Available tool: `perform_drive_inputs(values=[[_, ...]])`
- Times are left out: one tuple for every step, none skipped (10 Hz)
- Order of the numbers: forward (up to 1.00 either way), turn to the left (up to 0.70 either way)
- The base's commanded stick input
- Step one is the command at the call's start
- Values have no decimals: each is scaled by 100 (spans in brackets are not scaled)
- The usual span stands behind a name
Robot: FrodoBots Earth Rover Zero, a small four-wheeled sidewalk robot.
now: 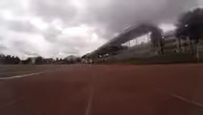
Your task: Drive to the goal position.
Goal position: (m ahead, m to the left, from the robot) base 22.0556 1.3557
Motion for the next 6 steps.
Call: perform_drive_inputs(values=[[70, 0], [70, 0], [70, 0], [70, 0], [70, 0], [70, 0]])
